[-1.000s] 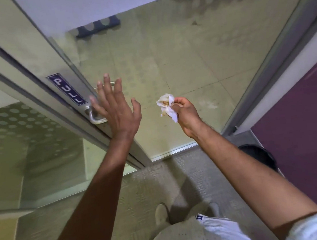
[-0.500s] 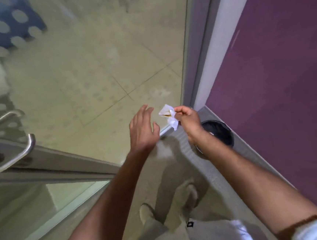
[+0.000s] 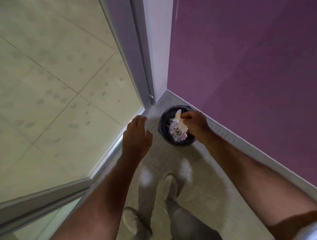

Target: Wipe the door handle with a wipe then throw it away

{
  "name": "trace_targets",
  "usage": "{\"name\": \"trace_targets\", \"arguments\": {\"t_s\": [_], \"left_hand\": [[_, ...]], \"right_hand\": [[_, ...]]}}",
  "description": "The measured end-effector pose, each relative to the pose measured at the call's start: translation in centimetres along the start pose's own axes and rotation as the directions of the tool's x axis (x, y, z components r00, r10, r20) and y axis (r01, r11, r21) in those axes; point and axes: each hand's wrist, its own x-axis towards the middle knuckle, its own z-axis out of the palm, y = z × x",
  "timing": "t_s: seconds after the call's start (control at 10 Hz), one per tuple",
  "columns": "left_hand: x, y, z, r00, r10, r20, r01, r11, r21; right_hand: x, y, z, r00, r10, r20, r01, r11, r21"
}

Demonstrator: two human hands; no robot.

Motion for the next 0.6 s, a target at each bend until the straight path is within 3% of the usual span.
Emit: {"name": "trace_targets", "arguments": {"t_s": [0.1,0.3,0.6], "left_hand": [[2.0,0.1,2.4,0.999,-0.005,0.043,0.005,1.0,-0.008],[3.6,-1.1,5.3,0.996,0.014,0.083,-0.014,1.0,0.008],[4.6,-2.7,8.3,0.992,0.007,0.126,-0.009,1.0,0.018]], "right_hand": [[2.6,2.6,-0.5,0.993,-0.024,-0.112,0.014,0.996,-0.09],[5.2,5.2,-0.1,0.99,-0.045,-0.134,0.025,0.989,-0.148],[8.2,7.7,2.0,0.979,0.089,-0.184,-0.106,0.991,-0.086]]}}
